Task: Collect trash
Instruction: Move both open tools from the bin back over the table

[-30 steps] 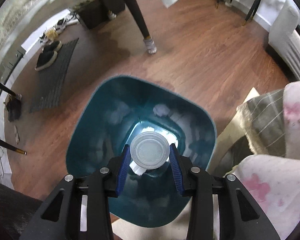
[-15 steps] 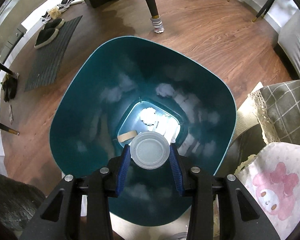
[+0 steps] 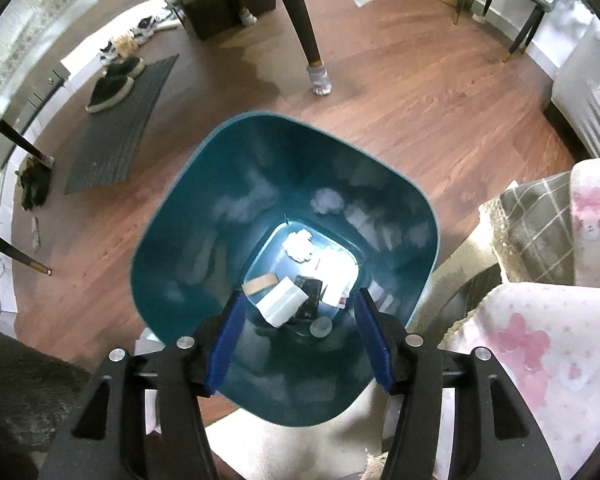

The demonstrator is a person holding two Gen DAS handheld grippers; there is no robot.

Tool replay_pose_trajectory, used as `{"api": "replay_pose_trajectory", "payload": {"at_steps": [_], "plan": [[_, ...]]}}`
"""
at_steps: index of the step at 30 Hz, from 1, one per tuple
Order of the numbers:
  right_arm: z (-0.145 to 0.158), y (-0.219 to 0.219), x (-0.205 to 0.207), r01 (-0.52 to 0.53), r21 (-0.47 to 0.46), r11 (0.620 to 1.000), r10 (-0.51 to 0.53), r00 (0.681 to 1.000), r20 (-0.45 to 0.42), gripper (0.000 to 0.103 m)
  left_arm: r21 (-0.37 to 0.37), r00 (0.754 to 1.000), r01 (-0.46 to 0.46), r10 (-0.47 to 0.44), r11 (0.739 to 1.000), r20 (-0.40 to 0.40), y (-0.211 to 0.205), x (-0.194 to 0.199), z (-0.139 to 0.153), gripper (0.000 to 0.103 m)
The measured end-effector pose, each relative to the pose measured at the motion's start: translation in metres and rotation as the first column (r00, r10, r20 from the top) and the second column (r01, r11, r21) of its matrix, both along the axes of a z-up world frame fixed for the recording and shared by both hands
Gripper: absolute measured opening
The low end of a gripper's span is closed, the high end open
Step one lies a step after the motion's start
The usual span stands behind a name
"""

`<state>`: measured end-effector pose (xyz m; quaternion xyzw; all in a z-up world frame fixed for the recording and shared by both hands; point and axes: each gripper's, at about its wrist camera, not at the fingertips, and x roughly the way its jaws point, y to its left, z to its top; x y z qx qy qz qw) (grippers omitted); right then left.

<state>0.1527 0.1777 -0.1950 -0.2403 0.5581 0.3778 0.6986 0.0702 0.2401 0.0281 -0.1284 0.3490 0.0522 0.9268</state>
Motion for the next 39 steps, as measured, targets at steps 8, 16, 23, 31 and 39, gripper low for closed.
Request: {"api": "replay_pose_trajectory", "payload": {"at_steps": [8, 16, 23, 31, 39], "plan": [[0.060, -0.010, -0.002, -0.001, 0.116, 0.993, -0.006, 0.998, 0.059, 0.057, 0.016, 1.000, -0.008, 0.008, 1.000, 0.025, -0.009, 0.008, 0.012, 0.028], [0.133, -0.036, 0.002, 0.014, 0.202, 0.979, -0.057, 0.977, 0.204, 0.062, 0.034, 1.000, 0.002, -0.003, 0.999, 0.031, -0.022, 0.020, 0.016, 0.039], [0.181, -0.073, 0.009, 0.074, 0.273, 0.959, -0.159, 0.939, 0.305, 0.074, -0.006, 0.999, 0.026, -0.026, 1.000, 0.042, -0.030, 0.027, 0.016, 0.054], [0.201, -0.133, 0.032, 0.218, 0.301, 0.928, -0.328, 0.861, 0.388, 0.078, -0.009, 0.996, 0.080, -0.079, 0.997, 0.046, -0.060, 0.042, 0.014, 0.058], [0.201, -0.198, 0.055, 0.366, 0.316, 0.875, -0.473, 0.784, 0.402, 0.080, -0.023, 0.991, 0.129, -0.128, 0.991, 0.041, -0.089, 0.056, 0.010, 0.060]]}}
